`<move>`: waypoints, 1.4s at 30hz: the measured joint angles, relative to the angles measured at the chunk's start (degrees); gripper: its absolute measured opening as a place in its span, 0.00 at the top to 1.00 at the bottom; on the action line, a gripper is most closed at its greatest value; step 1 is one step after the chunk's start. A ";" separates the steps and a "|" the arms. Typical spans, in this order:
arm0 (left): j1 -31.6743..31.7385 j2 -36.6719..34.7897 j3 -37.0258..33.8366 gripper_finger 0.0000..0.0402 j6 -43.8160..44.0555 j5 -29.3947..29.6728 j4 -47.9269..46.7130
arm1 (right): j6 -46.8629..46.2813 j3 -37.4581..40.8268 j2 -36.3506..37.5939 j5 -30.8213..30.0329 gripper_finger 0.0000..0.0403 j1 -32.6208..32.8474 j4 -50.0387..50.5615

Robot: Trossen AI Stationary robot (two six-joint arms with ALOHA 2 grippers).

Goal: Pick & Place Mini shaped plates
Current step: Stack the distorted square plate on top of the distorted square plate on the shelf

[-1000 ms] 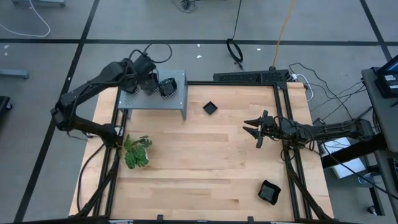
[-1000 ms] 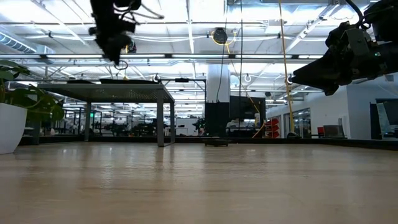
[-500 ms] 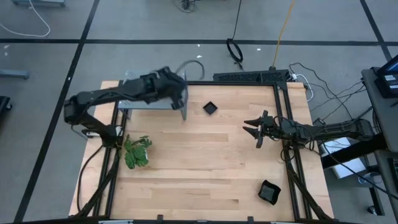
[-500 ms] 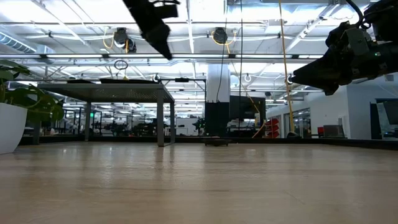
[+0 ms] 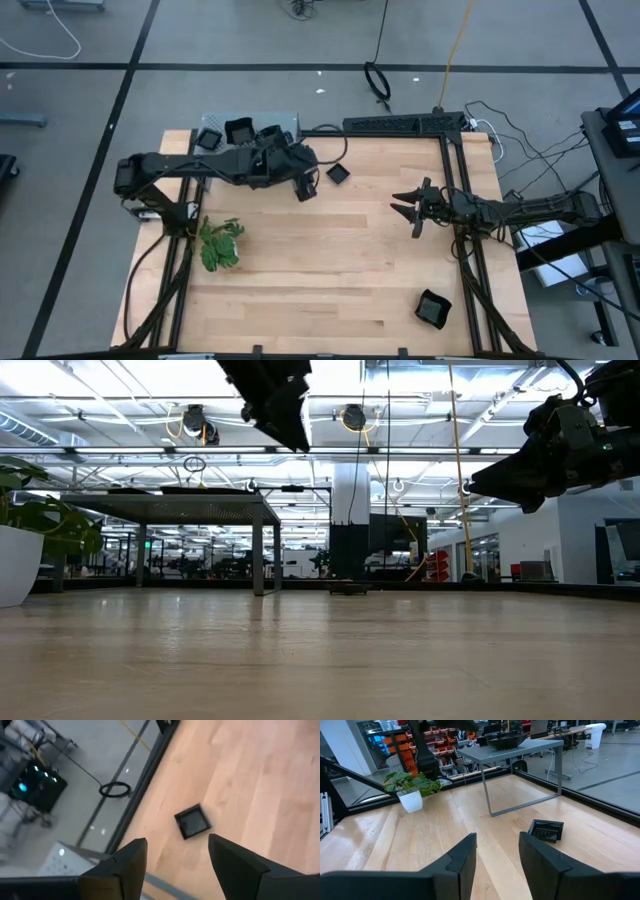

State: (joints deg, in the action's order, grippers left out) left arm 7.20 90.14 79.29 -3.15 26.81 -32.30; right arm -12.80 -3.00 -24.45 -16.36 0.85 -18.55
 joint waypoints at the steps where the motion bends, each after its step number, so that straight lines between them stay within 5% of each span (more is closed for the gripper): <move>1: -0.25 -0.13 0.00 0.46 2.23 0.07 0.50 | 0.00 -0.01 0.00 0.00 0.67 0.02 0.00; 9: -3.41 -0.97 0.02 0.46 10.85 0.04 5.98 | 0.00 -0.01 0.00 0.00 0.67 0.02 0.00; 21: -10.10 -2.99 0.04 0.46 11.22 0.07 33.95 | -0.91 -0.01 -0.02 0.14 0.67 -0.02 -3.47; 28: -14.68 -4.69 0.00 0.46 11.18 0.11 41.24 | -18.43 0.02 0.02 3.09 0.67 0.19 -13.46; 42: -19.03 -4.72 0.00 0.46 11.21 0.26 44.45 | -30.97 0.02 0.00 2.18 0.67 -0.09 -20.98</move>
State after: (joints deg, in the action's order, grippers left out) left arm -11.83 85.43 79.29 8.07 27.07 12.15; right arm -43.77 -2.98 -24.45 -14.18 0.75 -39.53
